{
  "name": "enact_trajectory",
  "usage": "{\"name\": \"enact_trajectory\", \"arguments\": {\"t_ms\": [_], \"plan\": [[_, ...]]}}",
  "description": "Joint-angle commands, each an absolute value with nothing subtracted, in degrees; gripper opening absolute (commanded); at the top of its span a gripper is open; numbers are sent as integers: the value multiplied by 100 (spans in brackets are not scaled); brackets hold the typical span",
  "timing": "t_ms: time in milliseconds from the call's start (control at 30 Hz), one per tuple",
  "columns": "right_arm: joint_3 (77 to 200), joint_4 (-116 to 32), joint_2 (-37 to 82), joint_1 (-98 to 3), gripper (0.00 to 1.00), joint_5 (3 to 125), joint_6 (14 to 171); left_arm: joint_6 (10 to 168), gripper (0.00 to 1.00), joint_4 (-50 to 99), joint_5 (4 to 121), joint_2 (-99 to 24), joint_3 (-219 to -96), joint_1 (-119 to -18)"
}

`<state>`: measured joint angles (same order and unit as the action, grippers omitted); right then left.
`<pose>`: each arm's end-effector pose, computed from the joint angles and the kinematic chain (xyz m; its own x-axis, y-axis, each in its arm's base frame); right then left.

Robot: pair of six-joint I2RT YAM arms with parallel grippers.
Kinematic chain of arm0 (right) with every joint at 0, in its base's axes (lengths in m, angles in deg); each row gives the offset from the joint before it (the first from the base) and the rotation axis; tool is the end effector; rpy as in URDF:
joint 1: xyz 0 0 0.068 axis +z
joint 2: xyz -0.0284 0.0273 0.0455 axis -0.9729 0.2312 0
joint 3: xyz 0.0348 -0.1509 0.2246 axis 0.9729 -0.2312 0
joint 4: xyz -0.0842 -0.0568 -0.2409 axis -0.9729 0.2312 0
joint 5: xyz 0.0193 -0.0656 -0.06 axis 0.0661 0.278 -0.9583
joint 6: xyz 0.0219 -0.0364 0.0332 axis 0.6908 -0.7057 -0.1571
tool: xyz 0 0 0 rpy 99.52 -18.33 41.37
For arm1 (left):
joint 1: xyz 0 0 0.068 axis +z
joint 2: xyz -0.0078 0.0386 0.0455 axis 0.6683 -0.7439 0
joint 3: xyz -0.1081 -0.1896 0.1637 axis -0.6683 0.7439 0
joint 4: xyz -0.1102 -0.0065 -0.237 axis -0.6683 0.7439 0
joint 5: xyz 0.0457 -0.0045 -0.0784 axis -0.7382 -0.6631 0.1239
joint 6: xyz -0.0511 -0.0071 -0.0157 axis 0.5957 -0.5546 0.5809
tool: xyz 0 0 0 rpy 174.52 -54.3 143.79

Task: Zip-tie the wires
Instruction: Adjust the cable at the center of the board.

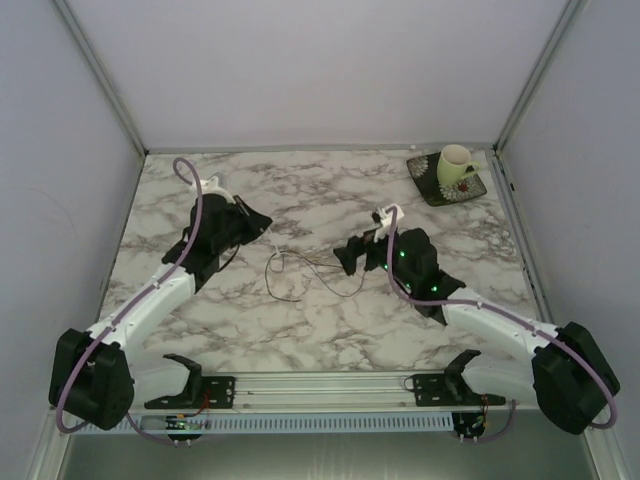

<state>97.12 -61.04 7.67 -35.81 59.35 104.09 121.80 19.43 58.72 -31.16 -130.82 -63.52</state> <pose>0.1952 0.1709 0.2531 -0.3803 0.0941 -0.9200 -0.5975 0.7343 0.3221 0.2596 -0.1057 0.2836 -0.4993 -0.5536 -0.6665 0.1228 0.7163 -0.6869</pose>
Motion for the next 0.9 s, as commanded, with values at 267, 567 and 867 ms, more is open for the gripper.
{"name": "enact_trajectory", "arguments": {"t_ms": [267, 567, 867], "plan": [[8975, -9939, 1761, -3558, 99, 8429, 8990, 12038, 0, 2532, 5710, -2586, -13351, -6316], [10387, -10099, 3674, -3021, 97, 8999, 8540, 12063, 0, 2551, 5831, -2432, -13402, -6317], [11311, -9359, 4560, -3000, 90, 8274, 8699, 12064, 0, 2553, 5575, -2410, -13375, -6303]]}}
